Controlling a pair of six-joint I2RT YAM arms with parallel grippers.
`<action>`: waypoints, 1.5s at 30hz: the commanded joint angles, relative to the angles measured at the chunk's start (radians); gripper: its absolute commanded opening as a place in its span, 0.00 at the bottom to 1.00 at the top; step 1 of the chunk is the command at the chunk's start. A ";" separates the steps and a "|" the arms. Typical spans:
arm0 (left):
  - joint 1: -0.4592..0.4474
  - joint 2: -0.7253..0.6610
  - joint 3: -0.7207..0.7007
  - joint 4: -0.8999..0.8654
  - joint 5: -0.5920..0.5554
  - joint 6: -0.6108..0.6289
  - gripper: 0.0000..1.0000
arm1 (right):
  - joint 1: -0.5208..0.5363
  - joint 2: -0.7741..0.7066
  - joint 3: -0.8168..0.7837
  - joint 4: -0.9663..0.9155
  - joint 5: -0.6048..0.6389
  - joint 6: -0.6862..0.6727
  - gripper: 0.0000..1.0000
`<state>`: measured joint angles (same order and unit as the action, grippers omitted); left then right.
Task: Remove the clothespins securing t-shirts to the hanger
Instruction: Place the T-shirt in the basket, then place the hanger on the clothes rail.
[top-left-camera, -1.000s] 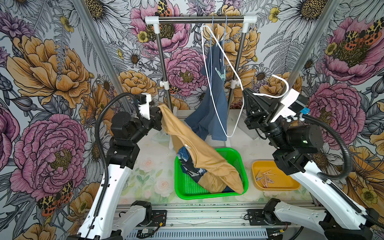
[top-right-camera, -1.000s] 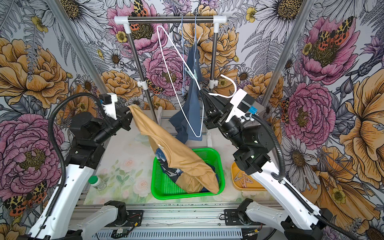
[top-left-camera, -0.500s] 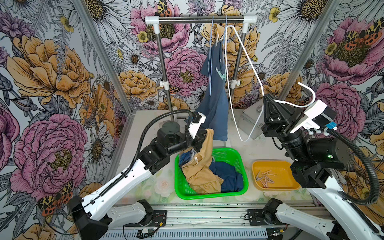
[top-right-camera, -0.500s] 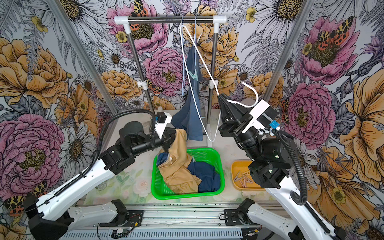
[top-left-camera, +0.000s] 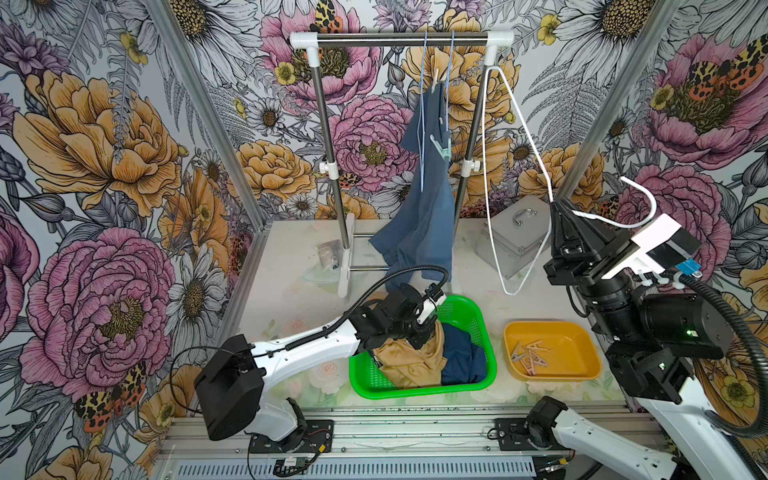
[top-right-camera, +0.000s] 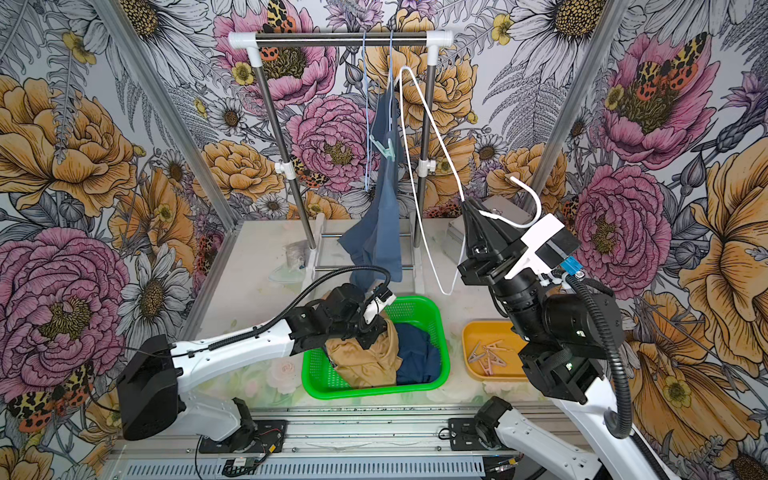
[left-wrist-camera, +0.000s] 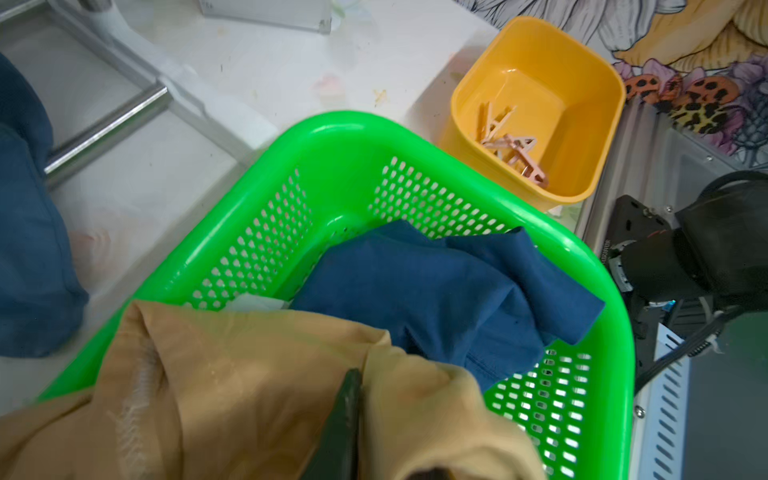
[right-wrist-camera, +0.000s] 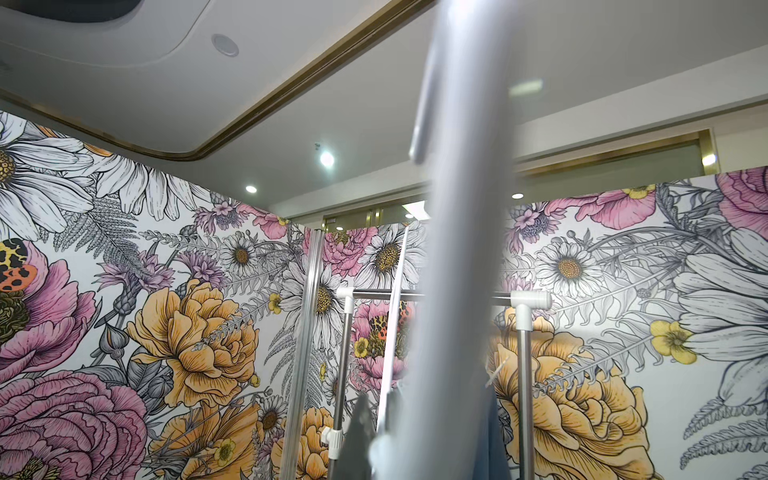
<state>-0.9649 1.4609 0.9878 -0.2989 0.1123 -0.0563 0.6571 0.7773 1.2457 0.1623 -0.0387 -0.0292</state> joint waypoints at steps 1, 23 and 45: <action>-0.002 -0.009 0.046 -0.026 -0.025 0.002 0.36 | -0.008 -0.002 0.004 -0.058 0.026 -0.020 0.00; -0.086 -0.361 0.205 -0.376 -0.376 0.350 0.87 | -0.011 0.016 0.080 -0.323 0.027 -0.014 0.00; 0.028 -0.430 0.350 -0.175 -0.144 1.000 0.78 | 0.089 0.145 0.028 -0.606 -0.001 0.299 0.00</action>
<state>-0.9527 1.0206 1.3220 -0.5144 -0.0826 0.8806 0.7273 0.9039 1.2869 -0.4076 -0.0547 0.2260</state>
